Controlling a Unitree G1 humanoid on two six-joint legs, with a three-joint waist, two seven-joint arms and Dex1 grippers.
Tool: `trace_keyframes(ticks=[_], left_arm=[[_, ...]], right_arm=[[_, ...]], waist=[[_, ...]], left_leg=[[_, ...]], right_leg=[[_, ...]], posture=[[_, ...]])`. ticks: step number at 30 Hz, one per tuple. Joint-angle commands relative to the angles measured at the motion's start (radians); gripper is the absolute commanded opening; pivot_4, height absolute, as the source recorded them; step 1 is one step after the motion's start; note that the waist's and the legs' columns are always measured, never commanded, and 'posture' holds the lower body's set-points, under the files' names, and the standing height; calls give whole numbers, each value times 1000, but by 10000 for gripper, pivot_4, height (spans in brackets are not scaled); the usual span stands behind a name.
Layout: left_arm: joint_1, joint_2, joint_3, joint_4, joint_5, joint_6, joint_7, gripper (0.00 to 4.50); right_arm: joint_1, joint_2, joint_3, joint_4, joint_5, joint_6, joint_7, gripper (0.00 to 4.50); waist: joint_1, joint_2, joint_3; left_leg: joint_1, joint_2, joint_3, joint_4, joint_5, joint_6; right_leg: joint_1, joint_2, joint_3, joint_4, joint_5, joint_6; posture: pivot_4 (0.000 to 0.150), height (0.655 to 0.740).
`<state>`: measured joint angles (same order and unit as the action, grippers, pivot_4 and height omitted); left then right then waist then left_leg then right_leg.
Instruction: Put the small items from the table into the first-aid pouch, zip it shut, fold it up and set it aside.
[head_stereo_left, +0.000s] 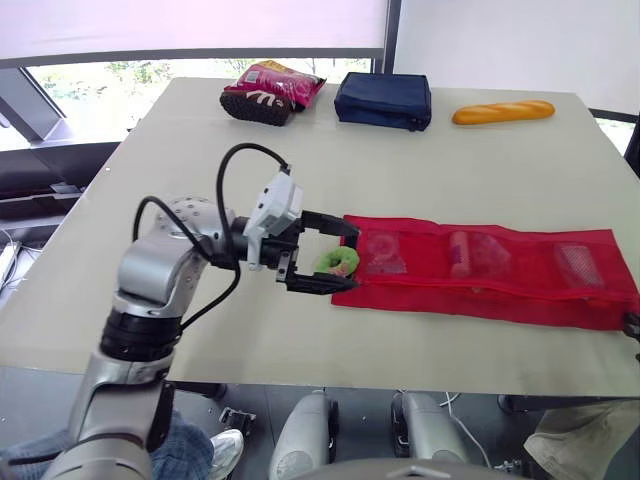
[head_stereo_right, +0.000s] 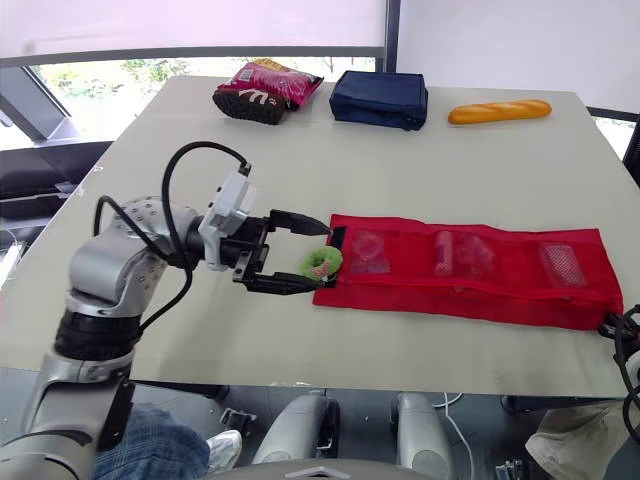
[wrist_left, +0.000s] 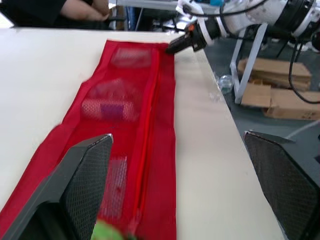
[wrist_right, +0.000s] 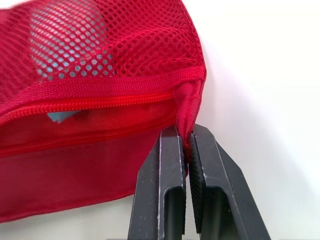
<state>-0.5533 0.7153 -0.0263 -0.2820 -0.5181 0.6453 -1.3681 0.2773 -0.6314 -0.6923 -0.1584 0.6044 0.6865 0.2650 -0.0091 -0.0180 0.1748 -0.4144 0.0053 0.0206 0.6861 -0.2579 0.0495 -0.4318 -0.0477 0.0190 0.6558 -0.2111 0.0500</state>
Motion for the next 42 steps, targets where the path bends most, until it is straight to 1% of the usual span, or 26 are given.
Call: trace_keyframes(ticks=[1,4,8,11,12,15,16,17,18,20,24,26,28,32,35,39,42], left_arm=[[18,36,37,-67,-41,5,25,44554],[33,55,52,-92,-71,20,45,44554],[44,75,66,-96,-86,23,78,44554],[61,84,66,-66,-61,3,115,45000],[65,84,66,-57,-57,1,125,45000],[76,79,65,-23,-39,-8,159,45000],[82,80,64,-10,-31,-20,164,45000],[87,77,66,5,-28,-26,173,45000],[90,75,67,21,-22,-33,182,45000],[92,65,72,71,-11,-48,200,45000],[91,62,63,135,11,-88,210,45000],[84,45,58,186,19,-89,228,45000],[71,25,48,235,31,-90,247,45000],[25,-22,14,333,85,-129,279,45000],[-33,-89,-12,411,93,-88,312,45000],[-68,-154,-56,452,87,-15,300,45000],[-117,-212,-67,538,84,70,331,45000]], right_arm=[[-4,-29,-22,42,-71,-72,10,0],[-3,-31,-24,61,-100,-118,40,0],[23,-17,-29,42,-106,-209,129,0],[85,-17,-55,-12,-70,-260,245,11232],[101,-18,-67,-23,-64,-278,271,13057],[167,-32,-100,-58,-70,-354,365,24571],[196,-37,-111,-78,-68,-374,407,26593],[227,-40,-123,-104,-61,-391,451,31135],[256,-43,-137,-130,-47,-394,487,34304],[309,-48,-168,-191,-30,-425,558,44270],[340,-53,-203,-261,13,-432,624,44800],[336,-62,-201,-373,104,-388,640,44800],[320,-75,-183,-463,175,-348,627,44800],[259,-100,-144,-544,268,-288,580,44800],[217,-134,-88,-614,348,-231,545,44800],[156,-157,-14,-671,386,-202,494,44800],[111,-162,43,-709,401,-192,458,44800]], waist=[[1,0,0],[0,0,0],[-2,0,0],[-2,0,0],[-2,0,0],[-2,0,0],[-2,0,0],[-1,0,0],[-1,0,0],[-1,0,0],[-3,0,0],[-3,0,0],[-2,0,0],[3,-2,1],[13,-3,1],[21,-3,1],[22,-4,1]], left_leg=[[0,0,0,0,0,0],[0,0,0,0,0,0],[0,0,0,0,0,0],[0,0,0,0,0,0],[0,0,0,0,0,0],[0,0,0,0,0,0],[0,0,0,0,0,0],[0,0,1,0,0,0],[0,0,0,0,0,0],[0,1,0,0,0,0],[1,2,1,0,0,0],[1,2,1,0,0,0],[1,2,1,0,0,0],[0,2,1,0,0,0],[0,1,0,0,0,0],[-1,0,0,1,0,0],[-1,0,0,1,0,0]], right_leg=[[0,0,0,0,0,0],[0,0,0,0,0,0],[0,0,0,0,0,1],[0,0,0,0,0,1],[0,0,0,0,0,1],[0,1,1,0,0,2],[0,1,0,0,0,2],[0,0,0,0,0,2],[0,0,0,0,0,1],[0,0,0,-1,0,1],[0,0,0,-1,-2,-1],[0,0,0,-1,-2,-1],[0,0,0,-1,-2,-1],[0,0,-1,-1,-1,1],[0,0,-1,-1,1,1],[0,-1,-1,-2,3,0],[0,-1,-1,-1,3,0]], posture=[[1500,7164],[1500,7164],[1500,7164],[1500,7164],[1500,7164],[1500,7164],[1500,7164],[1500,7164],[1500,7164],[1500,7164],[1500,7164],[1500,7164],[1500,7164],[1500,7164],[1500,7164],[1500,7164],[1500,7164]])
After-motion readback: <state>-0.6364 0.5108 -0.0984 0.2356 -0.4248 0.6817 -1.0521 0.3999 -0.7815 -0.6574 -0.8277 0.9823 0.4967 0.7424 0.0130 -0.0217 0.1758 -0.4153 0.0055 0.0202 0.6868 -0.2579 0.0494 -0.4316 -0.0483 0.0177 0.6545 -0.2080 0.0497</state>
